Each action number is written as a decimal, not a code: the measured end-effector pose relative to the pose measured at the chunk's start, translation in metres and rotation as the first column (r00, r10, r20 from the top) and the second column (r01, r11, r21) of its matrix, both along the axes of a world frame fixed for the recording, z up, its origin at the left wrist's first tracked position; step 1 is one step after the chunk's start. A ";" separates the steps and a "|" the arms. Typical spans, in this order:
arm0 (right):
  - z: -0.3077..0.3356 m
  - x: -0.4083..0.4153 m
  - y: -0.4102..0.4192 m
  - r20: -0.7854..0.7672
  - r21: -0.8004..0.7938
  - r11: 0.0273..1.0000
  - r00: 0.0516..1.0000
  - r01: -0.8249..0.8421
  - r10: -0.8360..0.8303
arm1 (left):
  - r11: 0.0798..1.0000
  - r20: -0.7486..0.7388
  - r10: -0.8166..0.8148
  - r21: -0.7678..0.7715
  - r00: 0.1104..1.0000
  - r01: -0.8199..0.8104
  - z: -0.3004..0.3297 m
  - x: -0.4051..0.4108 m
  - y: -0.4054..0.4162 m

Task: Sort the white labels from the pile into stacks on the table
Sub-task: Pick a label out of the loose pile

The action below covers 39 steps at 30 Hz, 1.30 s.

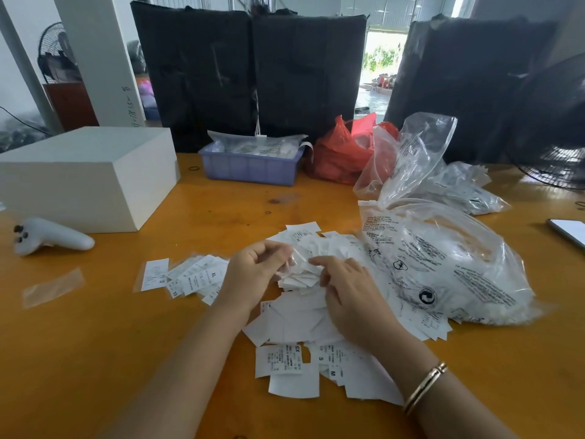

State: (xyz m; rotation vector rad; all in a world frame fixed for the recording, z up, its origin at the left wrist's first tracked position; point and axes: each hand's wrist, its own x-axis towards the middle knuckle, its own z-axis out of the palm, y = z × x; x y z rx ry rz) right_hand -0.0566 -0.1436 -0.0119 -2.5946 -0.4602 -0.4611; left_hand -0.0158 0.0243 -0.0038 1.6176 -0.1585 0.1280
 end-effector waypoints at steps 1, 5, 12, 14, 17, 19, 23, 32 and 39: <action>-0.002 0.000 0.000 -0.013 -0.080 0.997 1.000 -0.007 0.006 | 1.000 -0.005 0.014 0.007 1.000 -0.014 -0.001 0.001 0.000; 0.000 -0.004 0.006 0.100 0.002 0.999 0.994 0.033 -0.033 | 0.997 -0.064 0.070 -0.005 0.995 -0.070 -0.005 0.004 0.003; -0.003 -0.007 0.015 -0.041 -0.136 0.936 0.946 -0.323 0.321 | 0.993 -0.100 0.117 -0.008 0.988 -0.119 -0.008 0.007 0.005; -0.009 -0.004 0.015 -0.119 -0.205 0.914 0.936 -0.351 0.332 | 0.992 -0.093 0.122 0.003 0.988 -0.122 -0.009 0.007 0.004; -0.016 0.002 0.015 -0.130 -0.276 0.908 0.948 -0.315 0.289 | 0.993 -0.079 0.118 0.015 0.990 -0.117 -0.009 0.007 0.003; -0.016 0.003 0.015 -0.106 -0.245 0.923 0.955 -0.295 0.277 | 0.994 -0.074 0.112 0.001 0.991 -0.113 -0.008 0.007 0.003; -0.010 0.001 0.015 -0.021 -0.235 0.926 0.954 -0.296 0.300 | 0.994 -0.082 0.110 -0.018 0.991 -0.112 -0.007 0.006 0.004; 0.010 0.000 0.008 -0.173 0.812 0.561 0.984 0.159 -0.028 | 0.999 -0.101 0.008 -0.052 0.995 -0.014 -0.003 0.002 0.001; 0.007 0.004 -0.001 -0.295 0.905 0.300 0.953 0.302 -0.070 | 0.949 -0.100 -0.210 -0.259 0.973 0.178 0.002 -0.005 -0.003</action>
